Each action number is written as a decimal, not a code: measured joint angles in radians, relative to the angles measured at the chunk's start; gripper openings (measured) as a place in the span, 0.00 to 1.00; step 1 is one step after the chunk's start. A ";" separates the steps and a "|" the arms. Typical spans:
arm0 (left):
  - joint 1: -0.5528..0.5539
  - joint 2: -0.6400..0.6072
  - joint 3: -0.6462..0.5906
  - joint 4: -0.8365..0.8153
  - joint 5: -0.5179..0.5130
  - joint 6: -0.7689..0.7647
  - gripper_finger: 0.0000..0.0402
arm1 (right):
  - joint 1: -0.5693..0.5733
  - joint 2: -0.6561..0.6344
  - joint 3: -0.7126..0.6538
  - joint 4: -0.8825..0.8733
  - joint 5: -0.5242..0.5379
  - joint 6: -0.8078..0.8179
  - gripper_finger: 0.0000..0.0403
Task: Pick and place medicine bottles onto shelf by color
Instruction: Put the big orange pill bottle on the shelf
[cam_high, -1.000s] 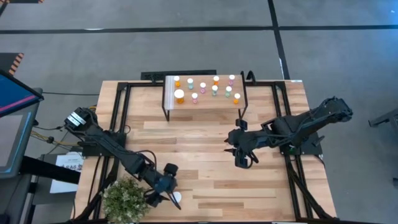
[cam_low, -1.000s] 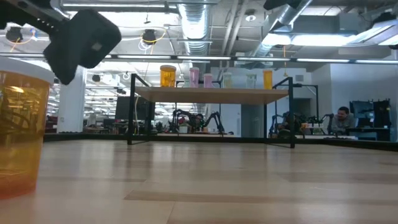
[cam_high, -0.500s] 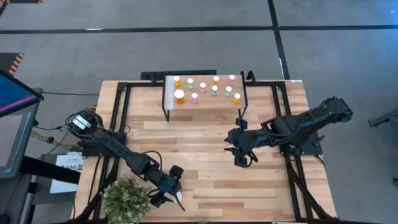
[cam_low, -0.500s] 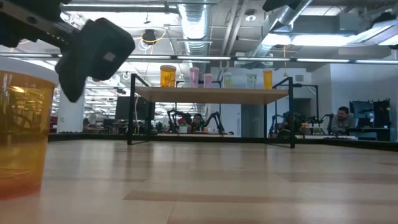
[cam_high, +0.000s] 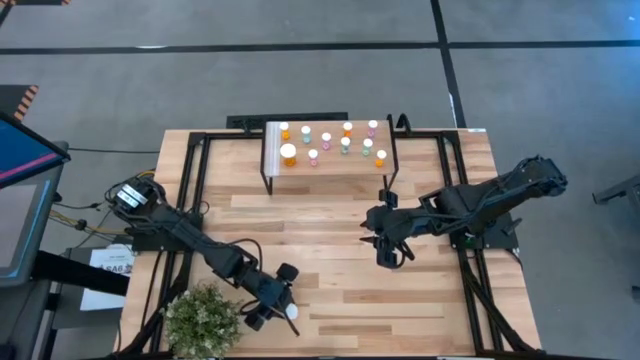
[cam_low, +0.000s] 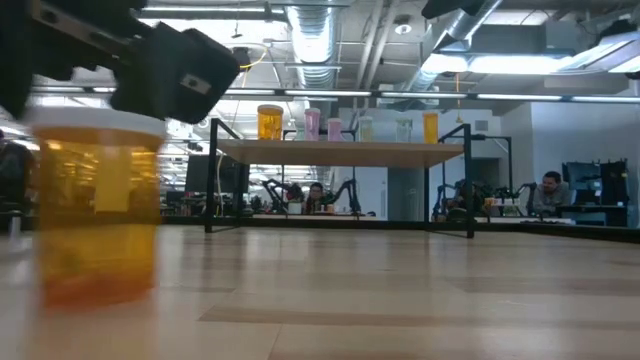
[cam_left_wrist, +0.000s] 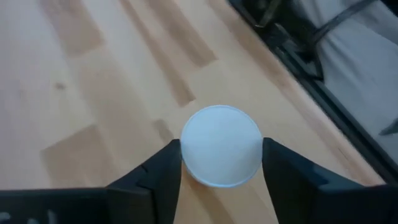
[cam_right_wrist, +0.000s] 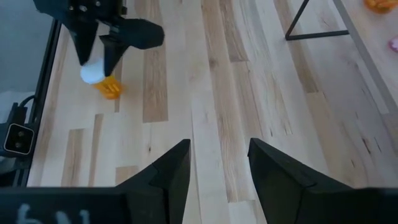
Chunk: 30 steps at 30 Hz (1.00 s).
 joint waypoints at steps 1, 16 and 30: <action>0.006 0.000 0.000 0.002 -0.012 0.000 0.43 | 0.000 0.000 0.000 0.000 0.000 0.000 0.45; 0.248 -0.001 0.054 0.035 0.005 0.139 0.40 | 0.000 0.000 0.000 -0.043 0.000 0.003 0.45; 0.349 -0.060 0.126 -0.089 -0.001 0.183 0.38 | 0.001 0.034 0.002 0.049 -0.003 0.020 0.44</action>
